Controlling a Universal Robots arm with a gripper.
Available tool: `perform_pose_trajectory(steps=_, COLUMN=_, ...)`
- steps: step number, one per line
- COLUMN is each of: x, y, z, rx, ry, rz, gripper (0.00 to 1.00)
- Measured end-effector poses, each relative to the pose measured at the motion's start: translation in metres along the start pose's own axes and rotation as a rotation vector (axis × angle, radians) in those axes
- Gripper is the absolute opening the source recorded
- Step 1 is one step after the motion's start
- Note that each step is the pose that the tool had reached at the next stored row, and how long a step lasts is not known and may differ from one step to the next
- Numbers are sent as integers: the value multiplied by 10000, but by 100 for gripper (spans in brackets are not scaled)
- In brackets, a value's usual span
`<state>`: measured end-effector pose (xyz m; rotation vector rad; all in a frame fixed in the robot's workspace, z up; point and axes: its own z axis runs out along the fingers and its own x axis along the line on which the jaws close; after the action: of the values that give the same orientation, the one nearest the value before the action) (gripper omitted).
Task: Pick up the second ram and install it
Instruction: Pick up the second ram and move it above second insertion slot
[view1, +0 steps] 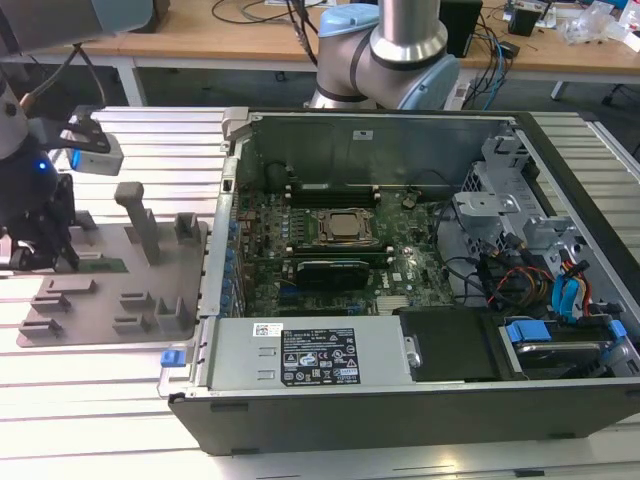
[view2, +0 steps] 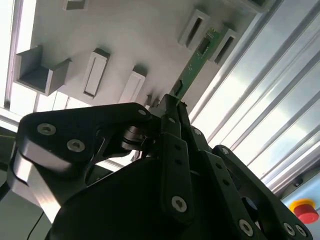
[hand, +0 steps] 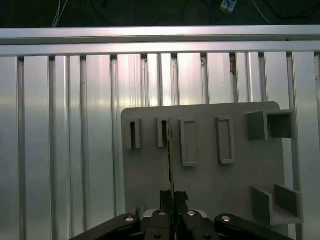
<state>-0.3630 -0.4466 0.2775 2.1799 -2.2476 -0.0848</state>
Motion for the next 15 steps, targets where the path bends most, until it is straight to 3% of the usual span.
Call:
perform_pose_trajectory(steps=11, x=-11, y=17, z=-367, rx=0, ry=0, rz=0, gripper=13)
perform_pose_trajectory(steps=15, x=-17, y=25, z=-540, rx=0, ry=0, rz=0, gripper=13)
